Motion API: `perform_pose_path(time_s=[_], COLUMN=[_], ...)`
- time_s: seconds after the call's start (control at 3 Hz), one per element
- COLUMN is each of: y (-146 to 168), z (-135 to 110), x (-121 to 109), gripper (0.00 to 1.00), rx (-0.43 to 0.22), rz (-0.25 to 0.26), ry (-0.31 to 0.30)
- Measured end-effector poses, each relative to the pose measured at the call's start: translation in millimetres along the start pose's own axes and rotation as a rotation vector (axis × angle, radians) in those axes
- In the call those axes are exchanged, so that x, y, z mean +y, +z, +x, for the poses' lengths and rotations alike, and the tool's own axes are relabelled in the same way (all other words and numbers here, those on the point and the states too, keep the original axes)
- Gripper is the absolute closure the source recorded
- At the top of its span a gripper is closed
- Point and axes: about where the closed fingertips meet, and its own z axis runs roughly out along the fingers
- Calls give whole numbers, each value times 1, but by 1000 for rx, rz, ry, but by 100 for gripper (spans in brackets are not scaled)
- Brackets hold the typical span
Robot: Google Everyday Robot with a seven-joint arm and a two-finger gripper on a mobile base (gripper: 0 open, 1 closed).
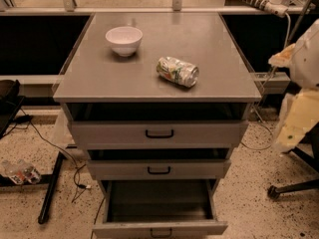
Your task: Close bottom drawer
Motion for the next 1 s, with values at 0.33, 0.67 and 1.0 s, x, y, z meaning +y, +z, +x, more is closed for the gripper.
perform_pose_path(time_s=[0.33,0.67,1.0], y=[44,89,140], z=[16,32,45], x=[25,56,84], gripper=[19,43,66], rx=[-22,-54,-119], rz=[-24,-35,-58], ry=[12,11,15])
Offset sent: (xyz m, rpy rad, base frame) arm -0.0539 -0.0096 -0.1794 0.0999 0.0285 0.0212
